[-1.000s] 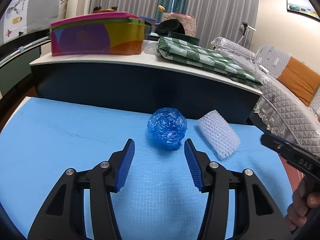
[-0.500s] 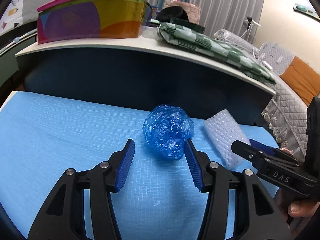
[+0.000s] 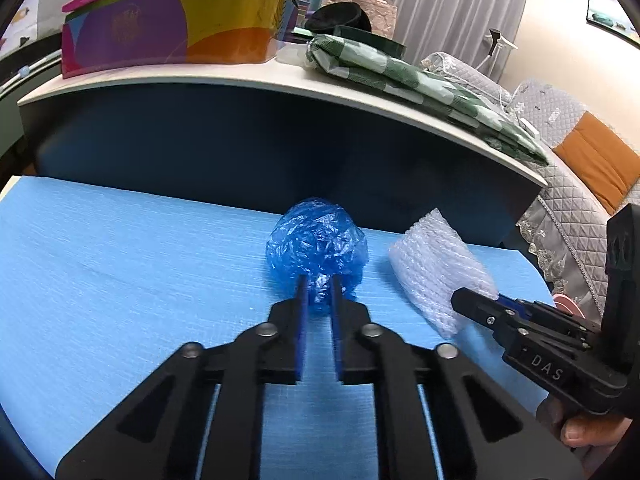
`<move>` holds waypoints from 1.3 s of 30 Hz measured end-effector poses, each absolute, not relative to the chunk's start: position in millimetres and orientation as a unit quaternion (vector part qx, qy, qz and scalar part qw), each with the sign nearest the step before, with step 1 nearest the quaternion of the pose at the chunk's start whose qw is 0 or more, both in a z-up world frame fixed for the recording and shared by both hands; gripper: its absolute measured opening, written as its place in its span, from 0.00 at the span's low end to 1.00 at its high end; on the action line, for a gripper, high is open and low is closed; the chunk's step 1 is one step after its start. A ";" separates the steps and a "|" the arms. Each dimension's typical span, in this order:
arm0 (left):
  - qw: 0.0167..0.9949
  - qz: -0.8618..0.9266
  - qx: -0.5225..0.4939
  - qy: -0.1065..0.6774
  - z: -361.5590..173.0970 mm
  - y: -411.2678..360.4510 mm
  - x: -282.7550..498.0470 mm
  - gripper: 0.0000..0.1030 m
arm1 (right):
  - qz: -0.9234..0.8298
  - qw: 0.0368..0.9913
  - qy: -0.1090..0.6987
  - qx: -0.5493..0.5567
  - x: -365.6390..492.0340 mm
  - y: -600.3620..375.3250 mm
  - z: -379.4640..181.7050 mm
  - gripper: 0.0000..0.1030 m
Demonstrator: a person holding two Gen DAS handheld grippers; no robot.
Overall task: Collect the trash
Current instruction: 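Grasp the blue plastic bag with the left tool while the right tool grasps the white mesh sleeve, then carry the blue bag and mesh sleeve over the pink bin with both tools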
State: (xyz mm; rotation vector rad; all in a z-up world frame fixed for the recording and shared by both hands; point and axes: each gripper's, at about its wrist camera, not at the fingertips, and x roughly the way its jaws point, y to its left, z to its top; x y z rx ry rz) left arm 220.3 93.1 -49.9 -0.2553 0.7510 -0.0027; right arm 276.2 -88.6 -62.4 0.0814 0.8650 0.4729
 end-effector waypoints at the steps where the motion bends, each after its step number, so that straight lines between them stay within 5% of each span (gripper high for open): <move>1: 0.923 -0.004 -0.124 0.364 -47.7 91.6 218.0 0.07 | 0.227 0.880 0.415 0.040 274.2 -89.0 -61.6 0.12; 27: 0.941 -0.026 -0.104 0.320 19.7 65.8 113.8 0.05 | 0.170 0.925 0.339 -0.001 148.0 -147.7 53.6 0.11; 39: 0.940 -0.041 -0.089 0.327 8.2 34.2 83.7 0.05 | 0.135 0.936 0.325 0.011 108.4 -192.9 48.2 0.11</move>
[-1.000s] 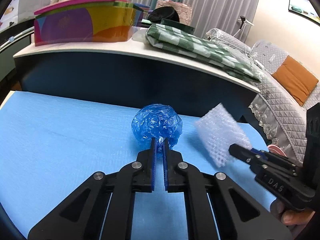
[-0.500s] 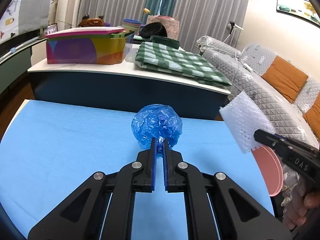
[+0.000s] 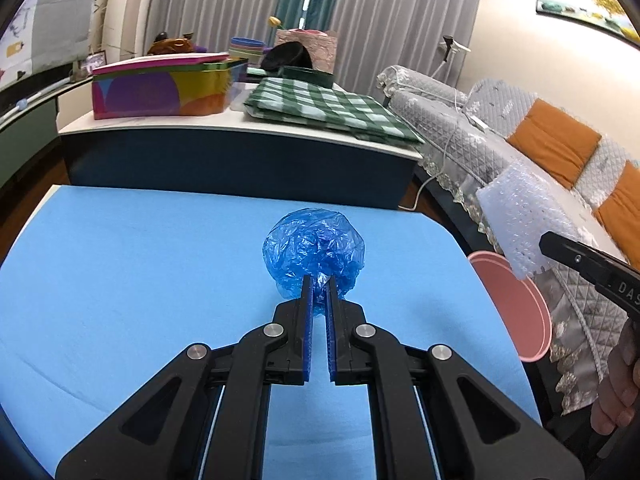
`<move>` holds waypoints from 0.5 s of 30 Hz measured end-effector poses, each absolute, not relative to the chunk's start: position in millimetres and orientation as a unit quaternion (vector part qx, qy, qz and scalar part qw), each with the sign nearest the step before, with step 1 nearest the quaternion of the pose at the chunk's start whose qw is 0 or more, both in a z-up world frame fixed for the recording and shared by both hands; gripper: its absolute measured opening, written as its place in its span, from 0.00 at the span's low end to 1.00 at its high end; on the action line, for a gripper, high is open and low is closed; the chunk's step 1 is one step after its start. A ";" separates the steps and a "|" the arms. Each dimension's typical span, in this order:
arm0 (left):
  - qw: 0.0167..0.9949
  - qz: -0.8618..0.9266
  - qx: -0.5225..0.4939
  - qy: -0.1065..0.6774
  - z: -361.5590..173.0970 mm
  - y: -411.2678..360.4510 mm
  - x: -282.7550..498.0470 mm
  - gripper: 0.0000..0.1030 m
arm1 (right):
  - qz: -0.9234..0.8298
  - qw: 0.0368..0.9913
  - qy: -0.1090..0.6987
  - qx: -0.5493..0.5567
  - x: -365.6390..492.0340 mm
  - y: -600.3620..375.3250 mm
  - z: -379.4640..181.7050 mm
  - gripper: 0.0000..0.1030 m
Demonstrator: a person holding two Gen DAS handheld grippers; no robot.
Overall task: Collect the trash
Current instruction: 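Carry the blue bag and mesh sleeve over the pink bin with both tools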
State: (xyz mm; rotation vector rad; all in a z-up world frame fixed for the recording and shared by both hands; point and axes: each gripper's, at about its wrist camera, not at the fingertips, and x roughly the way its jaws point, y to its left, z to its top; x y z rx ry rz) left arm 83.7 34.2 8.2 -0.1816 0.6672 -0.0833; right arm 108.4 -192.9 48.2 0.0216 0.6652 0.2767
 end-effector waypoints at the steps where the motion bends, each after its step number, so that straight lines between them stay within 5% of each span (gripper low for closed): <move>1: 0.940 -0.044 -0.083 0.328 6.5 29.5 82.6 0.05 | 0.132 0.936 0.326 0.011 107.4 -197.1 45.3 0.11; 15: 0.939 -0.073 -0.050 0.333 -1.9 -11.7 82.3 0.05 | 0.093 0.943 0.317 0.038 109.6 -241.9 43.9 0.11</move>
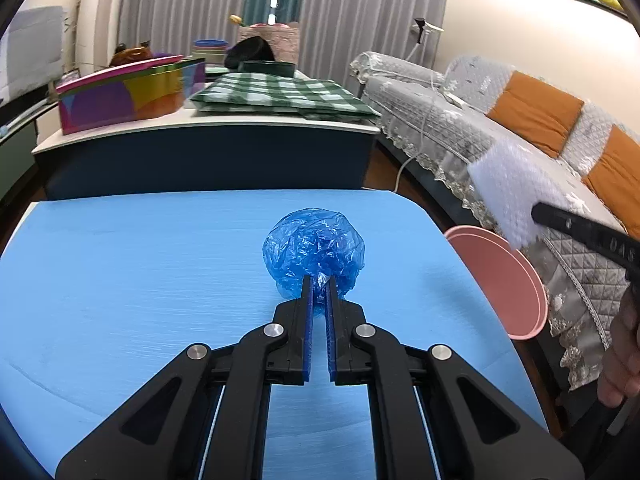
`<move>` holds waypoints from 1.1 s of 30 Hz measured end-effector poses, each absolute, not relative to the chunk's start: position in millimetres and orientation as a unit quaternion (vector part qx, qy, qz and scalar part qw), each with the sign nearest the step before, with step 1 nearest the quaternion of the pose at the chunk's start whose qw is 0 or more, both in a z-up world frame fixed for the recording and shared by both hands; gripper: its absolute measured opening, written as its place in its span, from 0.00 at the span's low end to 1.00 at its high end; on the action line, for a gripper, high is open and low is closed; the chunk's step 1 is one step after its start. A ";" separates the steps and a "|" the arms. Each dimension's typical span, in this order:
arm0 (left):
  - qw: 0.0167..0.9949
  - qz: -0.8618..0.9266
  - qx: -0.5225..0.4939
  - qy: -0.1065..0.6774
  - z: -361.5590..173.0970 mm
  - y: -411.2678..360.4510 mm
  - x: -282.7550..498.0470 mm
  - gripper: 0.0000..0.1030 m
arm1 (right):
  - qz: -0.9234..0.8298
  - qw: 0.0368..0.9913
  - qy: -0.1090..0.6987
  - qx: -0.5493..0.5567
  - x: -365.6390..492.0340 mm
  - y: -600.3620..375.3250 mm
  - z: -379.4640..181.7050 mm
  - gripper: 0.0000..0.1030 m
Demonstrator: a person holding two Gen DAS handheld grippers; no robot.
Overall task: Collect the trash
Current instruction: 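Carry the blue bag and mesh sleeve over the pink bin with both tools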
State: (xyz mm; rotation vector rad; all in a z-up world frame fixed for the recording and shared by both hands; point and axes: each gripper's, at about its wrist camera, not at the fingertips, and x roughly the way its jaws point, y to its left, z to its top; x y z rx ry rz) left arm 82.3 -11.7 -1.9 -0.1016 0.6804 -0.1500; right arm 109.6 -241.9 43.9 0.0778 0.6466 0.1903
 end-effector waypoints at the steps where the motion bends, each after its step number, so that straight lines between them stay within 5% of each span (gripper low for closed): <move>1: 0.938 -0.076 -0.049 0.334 -2.4 -13.9 82.7 0.05 | 0.090 0.944 0.315 0.041 109.8 -245.5 45.4 0.11; 33: 0.922 -0.205 0.014 0.329 23.8 -177.5 138.6 0.05 | -0.060 0.944 0.307 0.102 137.5 -383.7 59.0 0.11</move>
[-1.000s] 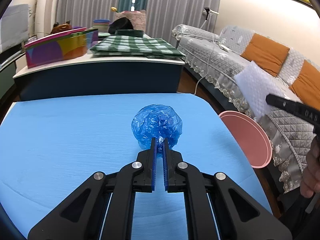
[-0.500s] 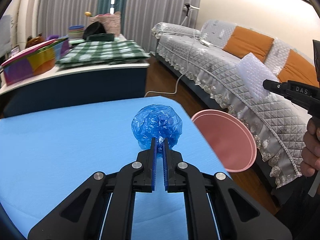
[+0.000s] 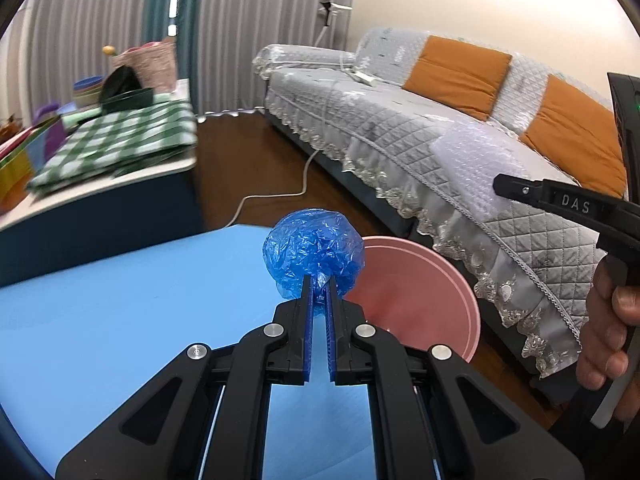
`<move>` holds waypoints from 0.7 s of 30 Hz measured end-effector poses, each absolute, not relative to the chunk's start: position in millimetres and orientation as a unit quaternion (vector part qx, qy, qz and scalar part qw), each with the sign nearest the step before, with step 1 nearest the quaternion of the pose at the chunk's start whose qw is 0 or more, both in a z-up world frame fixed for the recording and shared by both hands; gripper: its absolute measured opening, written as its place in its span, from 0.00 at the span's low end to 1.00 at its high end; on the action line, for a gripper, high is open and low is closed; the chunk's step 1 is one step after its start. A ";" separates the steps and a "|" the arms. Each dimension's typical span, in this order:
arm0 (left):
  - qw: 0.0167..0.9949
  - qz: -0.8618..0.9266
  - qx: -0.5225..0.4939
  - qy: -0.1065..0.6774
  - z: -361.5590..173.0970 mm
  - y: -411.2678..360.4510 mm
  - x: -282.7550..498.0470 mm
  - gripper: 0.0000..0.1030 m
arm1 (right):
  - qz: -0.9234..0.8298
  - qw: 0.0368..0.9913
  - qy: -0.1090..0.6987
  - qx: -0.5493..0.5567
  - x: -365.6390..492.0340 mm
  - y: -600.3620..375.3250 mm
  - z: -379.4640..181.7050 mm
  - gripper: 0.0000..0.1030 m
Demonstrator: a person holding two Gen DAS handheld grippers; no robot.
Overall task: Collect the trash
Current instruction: 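Open both tools to drop the blue bag and mesh sleeve into the bin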
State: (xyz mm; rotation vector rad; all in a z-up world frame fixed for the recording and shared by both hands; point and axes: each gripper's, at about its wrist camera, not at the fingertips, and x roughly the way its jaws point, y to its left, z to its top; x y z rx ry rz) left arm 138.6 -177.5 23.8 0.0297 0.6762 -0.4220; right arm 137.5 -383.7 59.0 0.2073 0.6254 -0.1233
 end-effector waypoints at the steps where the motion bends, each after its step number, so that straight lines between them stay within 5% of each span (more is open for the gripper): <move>1: 0.921 -0.208 0.017 0.330 24.0 -182.5 142.0 0.05 | -0.061 0.944 0.309 0.100 139.3 -385.5 57.8 0.11; 13: 0.903 -0.246 0.039 0.351 3.0 -230.5 166.0 0.06 | -0.068 0.934 0.328 0.124 150.9 -405.8 44.8 0.11; 15: 0.896 -0.252 0.045 0.362 -2.5 -234.4 168.2 0.09 | -0.066 0.931 0.336 0.122 153.2 -406.0 42.2 0.17; 18: 0.897 -0.247 0.047 0.363 -4.1 -231.6 167.0 0.30 | -0.069 0.928 0.344 0.125 155.2 -406.5 38.9 0.34; 21: 0.899 -0.244 0.041 0.361 -2.2 -224.0 165.4 0.32 | -0.074 0.927 0.345 0.127 154.0 -407.7 39.2 0.52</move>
